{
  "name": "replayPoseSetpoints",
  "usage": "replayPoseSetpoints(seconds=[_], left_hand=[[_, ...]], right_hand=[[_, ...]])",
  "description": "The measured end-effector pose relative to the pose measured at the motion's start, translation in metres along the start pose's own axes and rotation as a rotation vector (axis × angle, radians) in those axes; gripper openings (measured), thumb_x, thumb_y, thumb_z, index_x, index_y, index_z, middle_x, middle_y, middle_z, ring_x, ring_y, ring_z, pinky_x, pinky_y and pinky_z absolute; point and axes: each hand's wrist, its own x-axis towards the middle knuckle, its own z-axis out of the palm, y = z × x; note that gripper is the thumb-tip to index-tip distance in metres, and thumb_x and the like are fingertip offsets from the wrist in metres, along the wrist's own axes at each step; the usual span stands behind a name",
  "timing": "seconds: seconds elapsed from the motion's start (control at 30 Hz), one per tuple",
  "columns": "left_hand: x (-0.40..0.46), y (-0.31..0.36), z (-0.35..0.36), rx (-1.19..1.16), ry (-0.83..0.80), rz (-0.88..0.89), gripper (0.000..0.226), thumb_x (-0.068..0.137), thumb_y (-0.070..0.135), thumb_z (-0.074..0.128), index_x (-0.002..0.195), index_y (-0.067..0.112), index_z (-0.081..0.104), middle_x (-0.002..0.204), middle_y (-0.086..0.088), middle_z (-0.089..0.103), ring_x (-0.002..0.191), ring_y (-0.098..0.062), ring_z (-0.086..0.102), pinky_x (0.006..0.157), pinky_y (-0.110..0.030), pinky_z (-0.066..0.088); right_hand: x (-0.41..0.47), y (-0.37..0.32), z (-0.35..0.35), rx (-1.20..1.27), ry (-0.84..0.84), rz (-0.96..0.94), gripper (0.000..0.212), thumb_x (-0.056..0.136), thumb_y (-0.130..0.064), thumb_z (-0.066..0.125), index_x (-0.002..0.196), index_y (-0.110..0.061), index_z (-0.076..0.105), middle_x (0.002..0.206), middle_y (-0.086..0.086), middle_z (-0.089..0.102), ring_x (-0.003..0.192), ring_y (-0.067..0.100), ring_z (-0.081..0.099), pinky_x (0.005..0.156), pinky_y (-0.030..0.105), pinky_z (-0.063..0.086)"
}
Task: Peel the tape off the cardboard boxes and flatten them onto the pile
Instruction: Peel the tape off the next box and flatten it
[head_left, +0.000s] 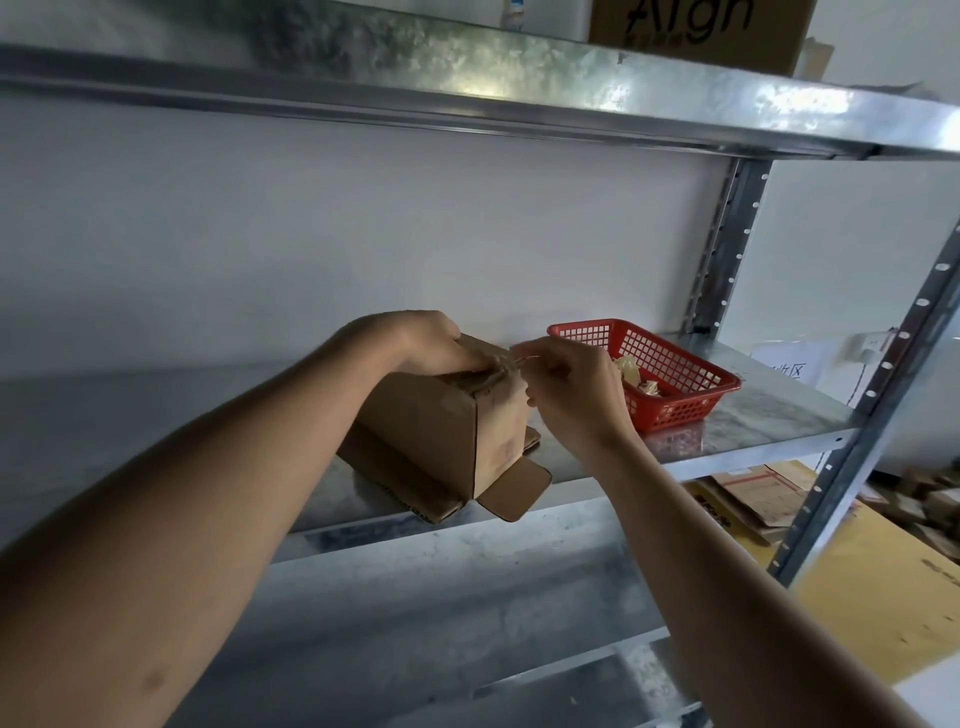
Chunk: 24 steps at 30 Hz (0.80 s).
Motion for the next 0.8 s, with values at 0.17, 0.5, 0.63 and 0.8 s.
replayPoseSetpoints(seconds=[0.17, 0.5, 0.63, 0.8], left_hand=[[0.0, 0.001, 0.001, -0.056, 0.009, 0.014, 0.063, 0.081, 0.078, 0.066, 0.109, 0.023, 0.072, 0.112, -0.001, 0.071, 0.105, -0.022, 0.065, 0.103, -0.047, 0.051], [0.003, 0.011, 0.001, -0.07, 0.032, -0.042, 0.086, 0.083, 0.07, 0.072, 0.149, 0.016, 0.054, 0.152, -0.004, 0.053, 0.136, -0.027, 0.051, 0.112, -0.036, 0.041], [0.007, 0.007, 0.003, -0.06, 0.03, -0.019, 0.084, 0.088, 0.067, 0.068, 0.152, 0.015, 0.05, 0.155, -0.006, 0.05, 0.139, -0.027, 0.048, 0.107, -0.036, 0.038], [0.007, 0.003, 0.003, -0.052, 0.032, -0.008, 0.082, 0.087, 0.068, 0.068, 0.147, 0.014, 0.055, 0.144, -0.003, 0.057, 0.13, -0.024, 0.052, 0.111, -0.039, 0.041]], right_hand=[[0.009, -0.001, 0.001, -0.1, -0.058, -0.067, 0.009, 0.091, -0.03, 0.077, 0.095, -0.027, 0.084, 0.07, -0.021, 0.07, 0.068, -0.001, 0.067, 0.06, 0.017, 0.044], [-0.004, 0.005, 0.009, -0.213, 0.128, -0.396, 0.017, 0.087, 0.001, 0.078, 0.095, -0.012, 0.084, 0.085, 0.003, 0.072, 0.07, 0.006, 0.058, 0.063, 0.003, 0.036], [-0.008, 0.012, 0.011, -0.216, 0.144, -0.53, 0.02, 0.085, 0.008, 0.075, 0.094, -0.008, 0.084, 0.085, 0.004, 0.068, 0.074, 0.011, 0.061, 0.066, 0.009, 0.041], [-0.011, 0.02, 0.015, -0.231, 0.188, -0.651, 0.017, 0.087, 0.006, 0.075, 0.094, -0.007, 0.083, 0.086, 0.004, 0.065, 0.076, 0.023, 0.063, 0.058, 0.036, 0.053]])
